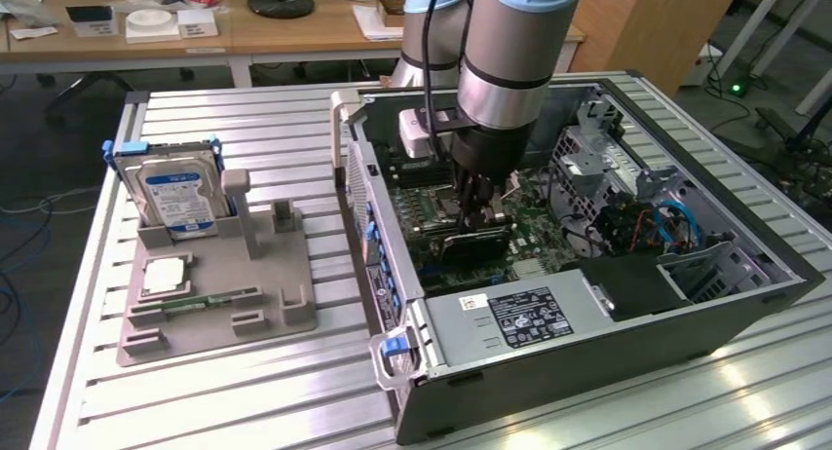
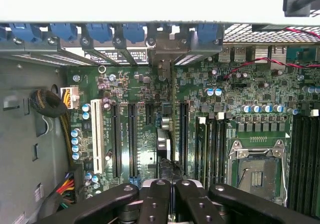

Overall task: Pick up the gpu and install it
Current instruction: 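Insert the gpu into the slot, then press down on the gpu until it lock into place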

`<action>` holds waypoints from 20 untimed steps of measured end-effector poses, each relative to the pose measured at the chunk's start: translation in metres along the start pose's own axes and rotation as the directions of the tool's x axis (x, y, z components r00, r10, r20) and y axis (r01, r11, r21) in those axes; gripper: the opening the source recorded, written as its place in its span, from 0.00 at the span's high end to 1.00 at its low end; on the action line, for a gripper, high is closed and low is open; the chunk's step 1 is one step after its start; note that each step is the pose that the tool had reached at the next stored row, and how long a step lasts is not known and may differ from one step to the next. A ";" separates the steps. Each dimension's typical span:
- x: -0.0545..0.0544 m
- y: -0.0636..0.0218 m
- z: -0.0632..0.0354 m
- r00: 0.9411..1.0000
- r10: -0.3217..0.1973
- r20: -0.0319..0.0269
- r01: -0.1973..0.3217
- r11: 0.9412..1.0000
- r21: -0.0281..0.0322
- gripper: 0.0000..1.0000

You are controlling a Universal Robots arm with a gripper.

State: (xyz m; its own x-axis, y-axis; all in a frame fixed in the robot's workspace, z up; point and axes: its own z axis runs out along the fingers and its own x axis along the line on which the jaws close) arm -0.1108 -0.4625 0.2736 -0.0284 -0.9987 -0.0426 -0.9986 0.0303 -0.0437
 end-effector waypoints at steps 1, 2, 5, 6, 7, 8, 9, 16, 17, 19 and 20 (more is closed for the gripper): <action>0.000 0.0000 0.0000 1.000 0.000 0.000 0.000 1.000 0.000 0.89; 0.000 0.0000 0.0000 1.000 0.000 0.000 0.000 1.000 0.000 0.89; 0.000 0.0000 0.0000 1.000 0.000 0.000 0.000 1.000 0.000 0.89; 0.000 0.0000 0.0000 1.000 0.000 0.000 0.000 1.000 0.000 0.89; 0.000 0.0000 0.0000 1.000 0.000 0.000 0.000 1.000 0.000 0.89; 0.000 0.0000 0.0000 1.000 0.000 0.000 0.000 1.000 0.000 0.89; 0.000 0.0000 0.0000 1.000 0.000 0.000 0.000 1.000 0.000 0.89; 0.000 0.0000 -0.0010 1.000 0.000 0.000 0.000 1.000 -0.005 0.89; 0.000 0.0000 -0.0016 1.000 0.000 0.000 0.000 1.000 -0.008 0.89; 0.000 -0.0001 -0.0040 1.000 0.001 -0.001 -0.001 1.000 -0.015 0.89; 0.000 -0.0002 -0.0047 1.000 0.001 0.000 -0.001 1.000 -0.019 0.89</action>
State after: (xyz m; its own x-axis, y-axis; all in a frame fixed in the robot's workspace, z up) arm -0.1109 -0.4625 0.2783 -0.0292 -0.9987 -0.0421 -0.9992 0.0303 -0.0244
